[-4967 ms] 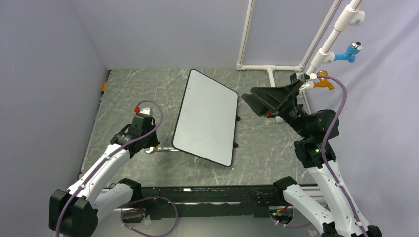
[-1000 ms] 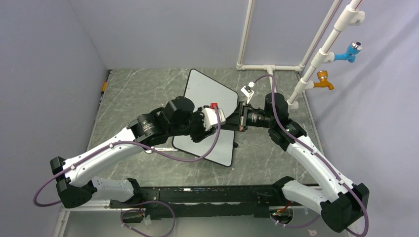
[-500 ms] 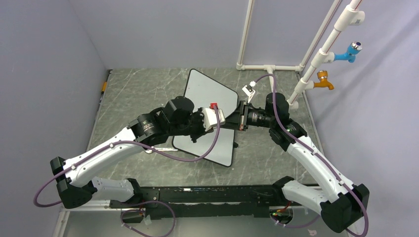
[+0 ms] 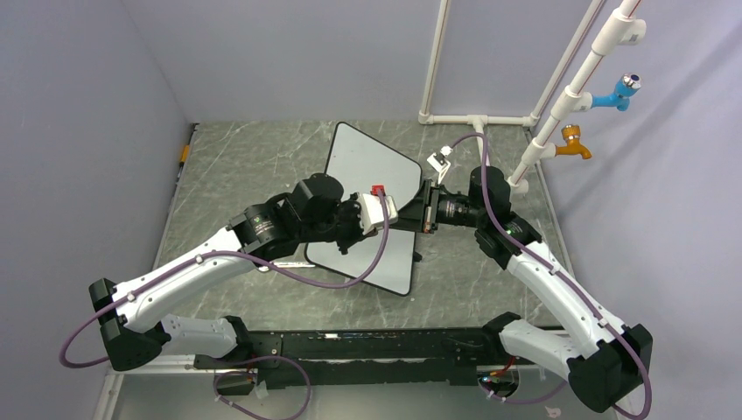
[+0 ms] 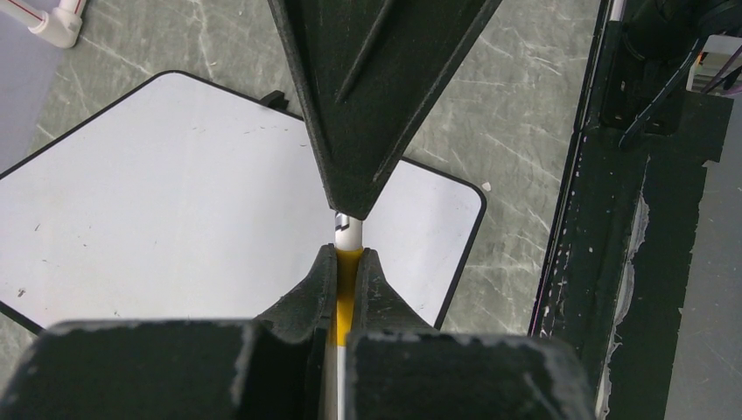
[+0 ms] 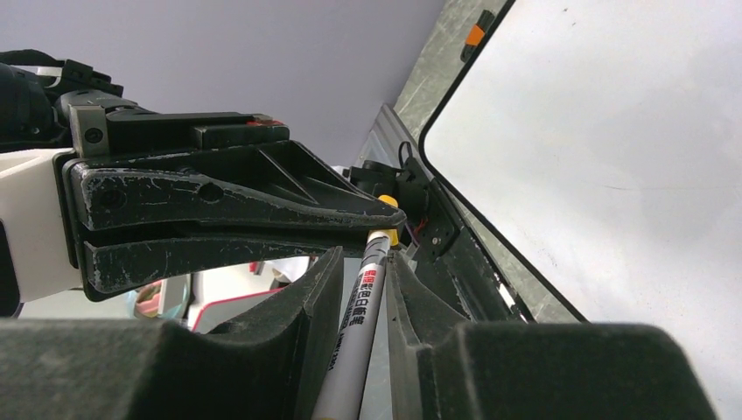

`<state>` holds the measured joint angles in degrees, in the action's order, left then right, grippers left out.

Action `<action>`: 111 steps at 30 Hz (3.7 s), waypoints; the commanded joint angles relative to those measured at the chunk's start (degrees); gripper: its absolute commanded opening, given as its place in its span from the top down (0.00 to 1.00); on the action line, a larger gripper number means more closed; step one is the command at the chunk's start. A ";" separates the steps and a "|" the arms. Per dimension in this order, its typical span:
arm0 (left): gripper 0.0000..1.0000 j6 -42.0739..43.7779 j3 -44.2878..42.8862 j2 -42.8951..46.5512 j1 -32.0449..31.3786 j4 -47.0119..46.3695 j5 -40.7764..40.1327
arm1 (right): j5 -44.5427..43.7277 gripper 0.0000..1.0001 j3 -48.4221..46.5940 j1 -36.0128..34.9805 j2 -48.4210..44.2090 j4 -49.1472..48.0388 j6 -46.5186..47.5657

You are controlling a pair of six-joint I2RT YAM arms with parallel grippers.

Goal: Write a sentence on the whiteboard
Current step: Open the pen cap from the whiteboard marker, then place the pen cap at the center of the board.

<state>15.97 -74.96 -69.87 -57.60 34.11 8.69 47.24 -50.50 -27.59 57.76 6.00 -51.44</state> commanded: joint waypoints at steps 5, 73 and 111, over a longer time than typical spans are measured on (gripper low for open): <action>1.00 0.53 0.26 0.11 0.21 -1.76 -1.26 | 2.99 0.72 0.15 -2.47 0.11 -6.88 -2.18; 1.00 0.77 8.80 5.68 0.28 -3.44 -11.08 | 7.18 1.00 -2.12 15.03 -8.52 10.55 8.69; 0.52 -53.32 47.03 18.40 43.77 -5.95 -19.15 | -18.28 1.00 2.34 15.21 -13.75 20.02 21.64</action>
<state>-35.83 -28.40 -51.57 -14.59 32.23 -11.62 29.87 -48.07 -12.51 44.77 27.07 -30.94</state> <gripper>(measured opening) 0.388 0.135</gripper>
